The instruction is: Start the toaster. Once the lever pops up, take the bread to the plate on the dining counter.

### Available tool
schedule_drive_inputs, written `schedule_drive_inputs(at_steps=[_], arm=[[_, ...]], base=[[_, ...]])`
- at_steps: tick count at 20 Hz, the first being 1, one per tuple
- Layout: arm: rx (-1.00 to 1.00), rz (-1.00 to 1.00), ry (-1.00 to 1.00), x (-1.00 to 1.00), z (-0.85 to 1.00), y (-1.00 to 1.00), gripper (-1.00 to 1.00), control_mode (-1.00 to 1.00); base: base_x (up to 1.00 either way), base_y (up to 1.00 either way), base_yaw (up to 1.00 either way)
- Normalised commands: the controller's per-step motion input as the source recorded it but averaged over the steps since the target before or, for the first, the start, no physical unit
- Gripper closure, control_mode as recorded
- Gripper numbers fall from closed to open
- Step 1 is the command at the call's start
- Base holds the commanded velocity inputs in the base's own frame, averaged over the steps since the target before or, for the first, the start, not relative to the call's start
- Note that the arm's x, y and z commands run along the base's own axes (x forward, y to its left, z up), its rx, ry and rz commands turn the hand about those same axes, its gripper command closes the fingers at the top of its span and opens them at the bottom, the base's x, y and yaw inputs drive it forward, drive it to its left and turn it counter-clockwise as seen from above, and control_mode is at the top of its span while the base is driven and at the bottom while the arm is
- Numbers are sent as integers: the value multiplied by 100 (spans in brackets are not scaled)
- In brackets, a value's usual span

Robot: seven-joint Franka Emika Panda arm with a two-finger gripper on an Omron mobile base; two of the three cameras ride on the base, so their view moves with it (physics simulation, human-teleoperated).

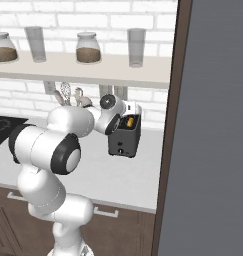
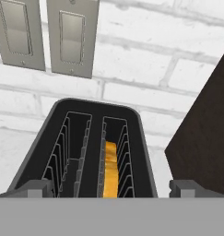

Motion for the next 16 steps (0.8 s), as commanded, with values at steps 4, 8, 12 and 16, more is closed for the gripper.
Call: schedule_drive_inputs(at_steps=[4, 8, 12, 16], arm=[[0, 0, 0, 0, 0, 0, -100, -100], [0, 0, 0, 0, 0, 0, -100, -100], [0, 0, 0, 0, 0, 0, -100, -100], [0, 0, 0, 0, 0, 0, -100, -100]], base=[[0, 0, 0], [0, 0, 0], [0, 0, 0], [0, 0, 0]])
